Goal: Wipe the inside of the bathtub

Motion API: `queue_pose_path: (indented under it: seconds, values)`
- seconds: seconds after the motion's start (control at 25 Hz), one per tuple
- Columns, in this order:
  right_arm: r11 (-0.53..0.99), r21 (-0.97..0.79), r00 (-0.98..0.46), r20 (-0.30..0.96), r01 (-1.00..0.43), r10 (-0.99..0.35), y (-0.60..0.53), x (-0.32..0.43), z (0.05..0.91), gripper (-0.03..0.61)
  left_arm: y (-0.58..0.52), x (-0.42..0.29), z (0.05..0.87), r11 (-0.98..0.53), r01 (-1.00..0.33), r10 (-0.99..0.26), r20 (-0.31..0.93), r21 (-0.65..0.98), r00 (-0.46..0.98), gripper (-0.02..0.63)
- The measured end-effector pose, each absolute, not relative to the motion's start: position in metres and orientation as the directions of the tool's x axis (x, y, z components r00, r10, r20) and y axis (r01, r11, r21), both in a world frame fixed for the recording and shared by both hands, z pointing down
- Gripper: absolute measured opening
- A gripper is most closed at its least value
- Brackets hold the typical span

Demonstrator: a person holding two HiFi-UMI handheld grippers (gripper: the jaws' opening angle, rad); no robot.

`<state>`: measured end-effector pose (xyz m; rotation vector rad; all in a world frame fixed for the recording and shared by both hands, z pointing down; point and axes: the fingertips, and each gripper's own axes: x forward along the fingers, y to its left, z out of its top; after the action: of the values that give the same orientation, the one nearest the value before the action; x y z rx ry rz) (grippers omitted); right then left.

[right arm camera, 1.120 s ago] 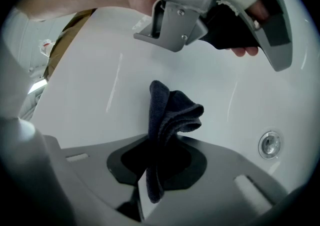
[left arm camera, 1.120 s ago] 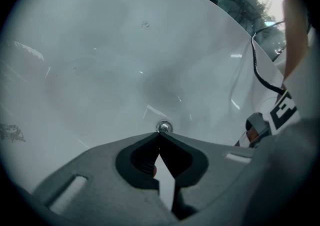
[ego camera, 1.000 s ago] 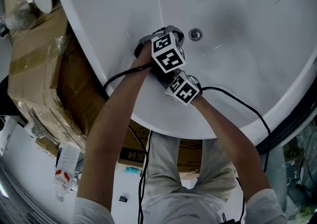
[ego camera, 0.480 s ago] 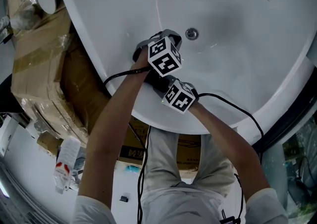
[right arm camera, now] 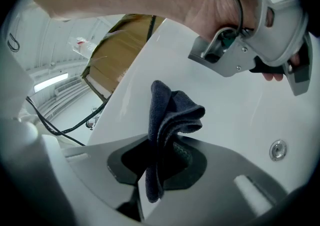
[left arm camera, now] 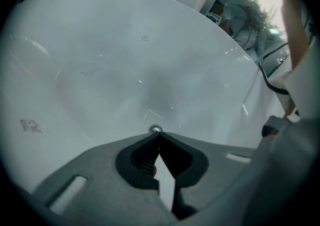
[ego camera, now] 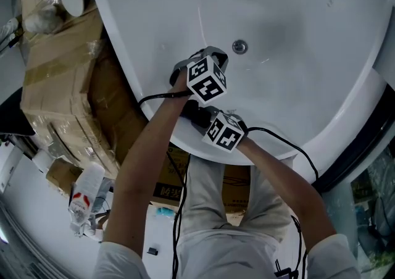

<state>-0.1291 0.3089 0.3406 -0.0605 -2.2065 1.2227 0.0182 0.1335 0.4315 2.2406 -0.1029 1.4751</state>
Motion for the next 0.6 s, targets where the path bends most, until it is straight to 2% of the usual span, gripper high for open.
queue_pose_path:
  seconds: [0.6]
  values:
    - [0.575, -0.806, -0.835, 0.407, -0.139, 0.37, 0.333, -0.126, 0.275, 0.055, 0.148, 0.016, 0.384, -0.883, -0.333, 0.157, 0.878, 0.33, 0.452, 0.0]
